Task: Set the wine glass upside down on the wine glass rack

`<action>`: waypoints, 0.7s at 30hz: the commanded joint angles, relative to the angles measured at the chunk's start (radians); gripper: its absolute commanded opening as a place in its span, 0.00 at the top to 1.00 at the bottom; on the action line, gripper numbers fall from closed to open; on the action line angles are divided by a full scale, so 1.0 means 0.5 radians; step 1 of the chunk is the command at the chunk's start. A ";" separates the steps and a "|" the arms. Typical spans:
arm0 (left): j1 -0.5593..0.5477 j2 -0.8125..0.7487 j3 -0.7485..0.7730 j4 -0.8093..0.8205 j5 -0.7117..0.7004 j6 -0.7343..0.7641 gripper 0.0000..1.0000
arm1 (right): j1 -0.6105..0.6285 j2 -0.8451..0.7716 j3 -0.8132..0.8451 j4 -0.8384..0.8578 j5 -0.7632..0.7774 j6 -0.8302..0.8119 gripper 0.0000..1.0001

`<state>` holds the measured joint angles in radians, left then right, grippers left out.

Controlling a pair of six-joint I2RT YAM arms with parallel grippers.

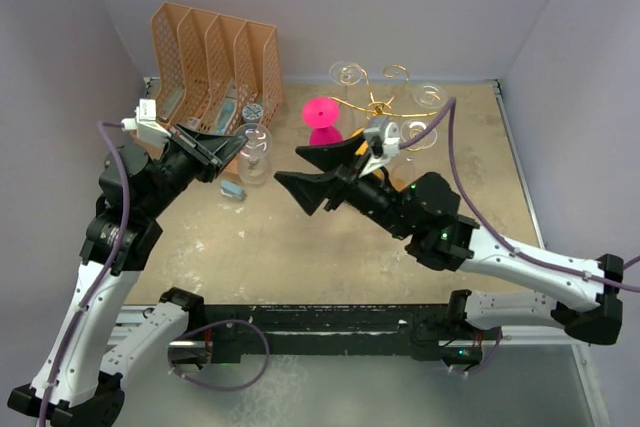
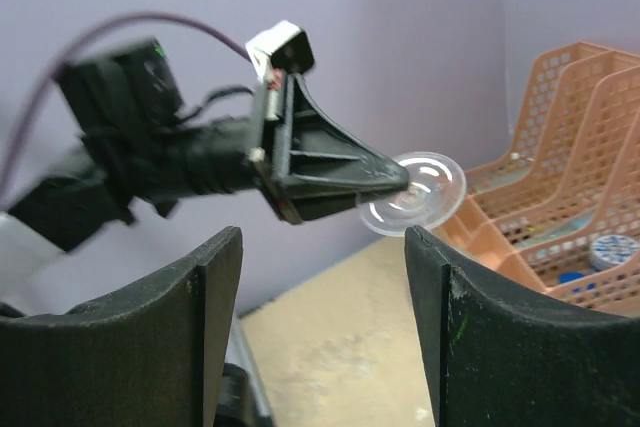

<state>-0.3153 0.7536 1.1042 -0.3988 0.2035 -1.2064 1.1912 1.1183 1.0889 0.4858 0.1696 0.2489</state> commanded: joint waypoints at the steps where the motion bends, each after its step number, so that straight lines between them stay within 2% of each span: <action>1: 0.000 0.011 0.117 0.240 -0.036 0.044 1.00 | 0.000 -0.094 0.140 -0.132 0.065 0.562 0.32; 5: -0.001 -0.006 0.124 0.263 -0.020 0.049 1.00 | -0.025 0.071 0.479 -0.557 0.192 0.900 0.32; 8: 0.000 -0.014 0.153 0.276 -0.002 0.051 1.00 | -0.076 0.173 0.623 -0.684 0.168 1.006 0.32; 13: 0.000 -0.013 0.175 0.342 0.068 0.007 1.00 | -0.304 0.279 0.668 -0.671 -0.113 1.121 0.32; 15: 0.001 -0.019 0.180 0.364 0.088 -0.006 1.00 | -0.392 0.286 0.625 -0.566 -0.249 1.111 0.34; 21: -0.001 -0.024 0.182 0.422 0.131 -0.042 1.00 | -0.430 0.350 0.675 -0.459 -0.409 1.083 0.37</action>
<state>-0.3153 0.7532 1.1427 -0.3065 0.2352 -1.1992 0.9741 1.2945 1.3785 0.1707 0.0654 0.7757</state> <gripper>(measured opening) 0.018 0.636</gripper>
